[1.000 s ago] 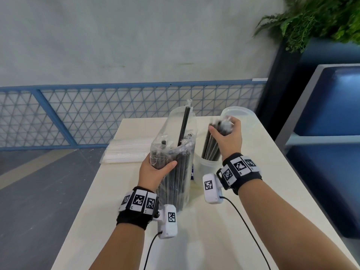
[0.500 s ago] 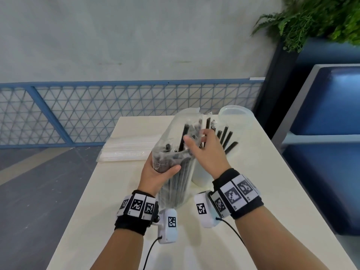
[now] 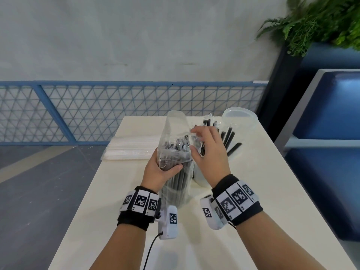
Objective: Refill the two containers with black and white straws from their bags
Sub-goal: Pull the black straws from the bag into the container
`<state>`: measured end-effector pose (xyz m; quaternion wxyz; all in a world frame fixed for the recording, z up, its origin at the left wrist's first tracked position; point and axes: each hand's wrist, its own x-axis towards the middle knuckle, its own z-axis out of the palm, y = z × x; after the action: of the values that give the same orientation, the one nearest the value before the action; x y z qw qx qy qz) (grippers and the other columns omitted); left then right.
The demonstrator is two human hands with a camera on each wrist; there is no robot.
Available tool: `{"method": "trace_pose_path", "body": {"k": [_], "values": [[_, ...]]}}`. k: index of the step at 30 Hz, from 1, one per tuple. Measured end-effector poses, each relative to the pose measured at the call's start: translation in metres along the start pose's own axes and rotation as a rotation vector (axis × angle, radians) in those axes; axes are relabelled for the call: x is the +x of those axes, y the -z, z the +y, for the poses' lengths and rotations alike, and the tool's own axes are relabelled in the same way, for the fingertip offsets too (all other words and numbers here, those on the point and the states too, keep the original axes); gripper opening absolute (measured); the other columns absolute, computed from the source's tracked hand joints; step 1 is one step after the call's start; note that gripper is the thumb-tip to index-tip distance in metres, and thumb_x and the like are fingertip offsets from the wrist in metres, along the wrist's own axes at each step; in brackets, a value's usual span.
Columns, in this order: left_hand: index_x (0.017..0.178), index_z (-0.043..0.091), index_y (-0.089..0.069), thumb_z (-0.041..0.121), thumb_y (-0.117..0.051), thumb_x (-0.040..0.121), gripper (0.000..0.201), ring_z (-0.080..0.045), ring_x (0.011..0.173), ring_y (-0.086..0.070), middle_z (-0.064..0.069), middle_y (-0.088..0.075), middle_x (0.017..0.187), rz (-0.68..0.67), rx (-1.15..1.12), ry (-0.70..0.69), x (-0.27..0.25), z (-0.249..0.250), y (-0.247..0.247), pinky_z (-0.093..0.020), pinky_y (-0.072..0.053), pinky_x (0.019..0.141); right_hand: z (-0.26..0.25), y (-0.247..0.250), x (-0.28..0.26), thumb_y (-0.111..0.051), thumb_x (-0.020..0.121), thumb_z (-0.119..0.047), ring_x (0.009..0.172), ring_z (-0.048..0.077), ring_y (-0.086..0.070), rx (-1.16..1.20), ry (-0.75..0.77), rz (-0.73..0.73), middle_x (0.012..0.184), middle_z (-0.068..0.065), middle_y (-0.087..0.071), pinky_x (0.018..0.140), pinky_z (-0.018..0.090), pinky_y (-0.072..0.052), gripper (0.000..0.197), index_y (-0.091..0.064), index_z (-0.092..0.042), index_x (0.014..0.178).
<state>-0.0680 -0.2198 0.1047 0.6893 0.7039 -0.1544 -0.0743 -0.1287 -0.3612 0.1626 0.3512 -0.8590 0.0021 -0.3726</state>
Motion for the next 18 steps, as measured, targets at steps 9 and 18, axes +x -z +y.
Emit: {"method": "trace_pose_path", "body": {"k": [9,18], "values": [[0.113,0.015,-0.055,0.007,-0.079,0.067,0.052,-0.017,0.099,-0.065,-0.002,-0.067,0.103,0.047,0.0,-0.023,0.001,-0.004,0.002,-0.028,-0.054,0.084,0.004,0.009,0.012,-0.055,0.09,-0.03,0.066,0.003,-0.044,-0.238,0.086,-0.427,0.08,-0.008,-0.056,0.1,0.042,-0.035,0.016,-0.063,-0.017,0.084],[0.103,0.033,-0.052,0.016,-0.081,0.063,0.052,-0.005,0.095,-0.064,0.008,-0.065,0.101,0.01,-0.008,-0.049,-0.002,-0.002,-0.003,-0.022,-0.052,0.08,-0.001,0.004,0.012,-0.067,0.081,-0.03,0.096,0.023,-0.06,-0.331,-0.245,-0.586,0.111,0.009,-0.06,0.086,0.031,-0.046,0.049,-0.046,-0.009,0.12]]}}
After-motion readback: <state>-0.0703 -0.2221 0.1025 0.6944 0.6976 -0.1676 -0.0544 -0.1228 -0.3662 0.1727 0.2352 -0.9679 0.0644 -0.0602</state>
